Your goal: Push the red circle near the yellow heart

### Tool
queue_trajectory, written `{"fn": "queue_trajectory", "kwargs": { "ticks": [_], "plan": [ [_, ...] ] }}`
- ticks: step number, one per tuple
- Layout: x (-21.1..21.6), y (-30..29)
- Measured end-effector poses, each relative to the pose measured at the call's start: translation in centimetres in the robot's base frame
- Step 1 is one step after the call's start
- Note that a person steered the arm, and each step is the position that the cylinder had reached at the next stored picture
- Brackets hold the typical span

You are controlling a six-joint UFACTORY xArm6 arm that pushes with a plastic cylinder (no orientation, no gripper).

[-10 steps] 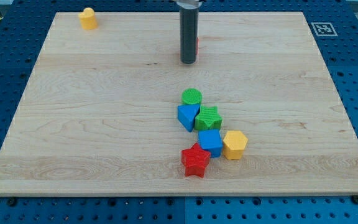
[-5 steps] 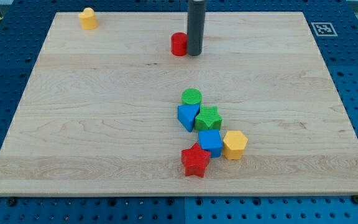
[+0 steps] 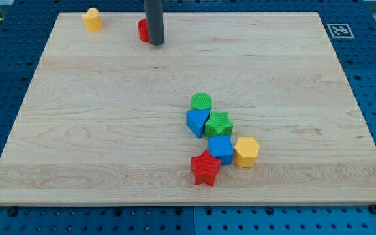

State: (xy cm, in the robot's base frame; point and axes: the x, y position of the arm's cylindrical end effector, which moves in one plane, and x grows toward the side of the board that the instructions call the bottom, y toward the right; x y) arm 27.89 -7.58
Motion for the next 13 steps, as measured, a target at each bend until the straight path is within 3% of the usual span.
{"fn": "queue_trajectory", "kwargs": {
  "ticks": [3,7,10,13],
  "plan": [
    [-6.8,-0.3],
    [-6.7,-0.7],
    [-6.7,-6.1],
    [-6.6,-6.2]
  ]
}}
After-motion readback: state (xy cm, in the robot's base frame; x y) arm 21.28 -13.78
